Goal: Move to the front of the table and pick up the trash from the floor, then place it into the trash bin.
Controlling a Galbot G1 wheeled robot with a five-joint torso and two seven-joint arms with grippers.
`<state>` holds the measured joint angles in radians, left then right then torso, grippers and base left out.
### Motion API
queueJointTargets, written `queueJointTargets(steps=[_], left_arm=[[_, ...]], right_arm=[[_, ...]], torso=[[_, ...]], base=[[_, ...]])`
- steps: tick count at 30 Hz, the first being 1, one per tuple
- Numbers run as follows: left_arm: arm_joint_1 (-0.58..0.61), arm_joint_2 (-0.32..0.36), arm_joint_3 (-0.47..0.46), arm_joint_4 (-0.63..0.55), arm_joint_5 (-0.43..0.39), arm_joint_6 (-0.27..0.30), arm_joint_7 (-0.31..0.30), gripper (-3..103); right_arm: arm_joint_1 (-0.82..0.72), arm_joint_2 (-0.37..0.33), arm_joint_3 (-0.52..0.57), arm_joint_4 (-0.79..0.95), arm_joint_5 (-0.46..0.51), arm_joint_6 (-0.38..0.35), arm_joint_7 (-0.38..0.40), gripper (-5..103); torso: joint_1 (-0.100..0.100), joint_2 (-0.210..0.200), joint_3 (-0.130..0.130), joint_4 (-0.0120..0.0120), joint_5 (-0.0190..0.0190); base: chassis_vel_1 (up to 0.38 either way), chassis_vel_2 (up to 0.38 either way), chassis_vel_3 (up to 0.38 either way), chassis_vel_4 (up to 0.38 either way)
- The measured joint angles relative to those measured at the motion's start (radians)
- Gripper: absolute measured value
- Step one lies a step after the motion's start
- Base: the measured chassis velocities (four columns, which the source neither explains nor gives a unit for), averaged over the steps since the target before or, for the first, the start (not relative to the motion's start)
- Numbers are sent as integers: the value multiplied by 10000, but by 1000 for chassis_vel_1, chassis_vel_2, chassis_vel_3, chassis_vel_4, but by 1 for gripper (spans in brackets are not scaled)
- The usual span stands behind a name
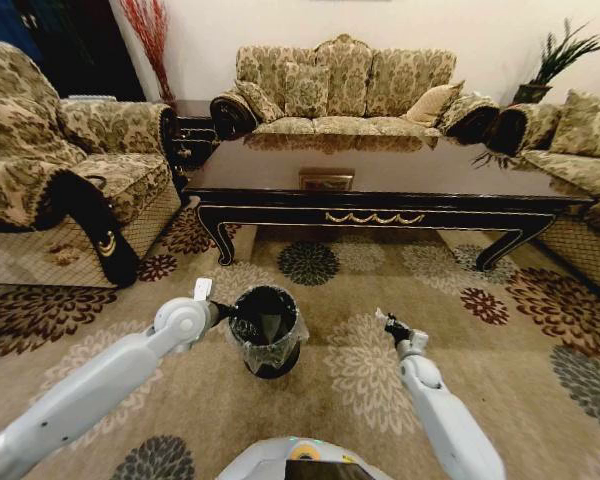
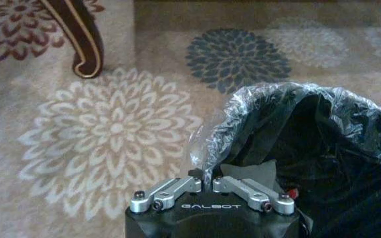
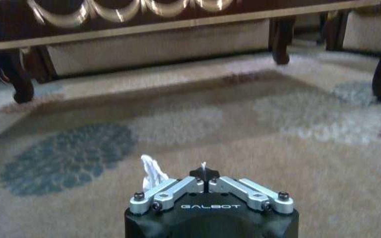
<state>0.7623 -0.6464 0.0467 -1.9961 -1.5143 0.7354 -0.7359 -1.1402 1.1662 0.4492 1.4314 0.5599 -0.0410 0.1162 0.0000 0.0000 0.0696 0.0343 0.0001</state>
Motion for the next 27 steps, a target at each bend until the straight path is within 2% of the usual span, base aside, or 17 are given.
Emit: queueJointTargets(steps=[6, 8, 10, 13, 17, 21, 27], left_arm=[[-672, -499, 772, 306, 16, 0, -16, 3], [-1061, -766, 1321, 467, 26, 0, -76, 3], [-1172, -841, 1486, 507, 22, -1, -94, 3], [-1878, -1363, 2360, 732, -101, 1, -271, 3], [-2342, -1716, 2898, 869, -178, 0, -394, 3], [-3227, -2411, 3832, 1151, -293, 0, -594, 3], [-3688, -2953, 4328, 1389, -343, 0, -756, 3]], right_arm=[[-1268, -125, 341, 1989, 60, -154, 109, 0], [-1802, -178, 472, 2947, 37, -203, 134, 0], [-1929, -215, 506, 3180, 19, -214, 136, 0], [-2624, -517, 727, 4497, -73, -244, 132, 0], [-2983, -719, 817, 5253, -142, -251, 119, 0], [-3559, -1045, 877, 6823, -402, -277, 60, 0], [-4103, -1147, 941, 7691, -883, -233, -225, 0]], torso=[[0, 0, 0, 1, 3], [0, 0, 0, 3, 2], [0, 0, 0, 3, 3], [0, 0, 0, 2, 3], [0, 0, 0, 0, 0], [0, 0, 1, 2, 1], [0, 0, 0, 0, 4]], base=[[0, 0, 0, 0], [0, 0, 0, 0], [0, 0, 0, 0], [0, 0, 0, 0], [0, 0, 0, 0], [0, 0, 0, 0], [0, 0, 0, 0]])
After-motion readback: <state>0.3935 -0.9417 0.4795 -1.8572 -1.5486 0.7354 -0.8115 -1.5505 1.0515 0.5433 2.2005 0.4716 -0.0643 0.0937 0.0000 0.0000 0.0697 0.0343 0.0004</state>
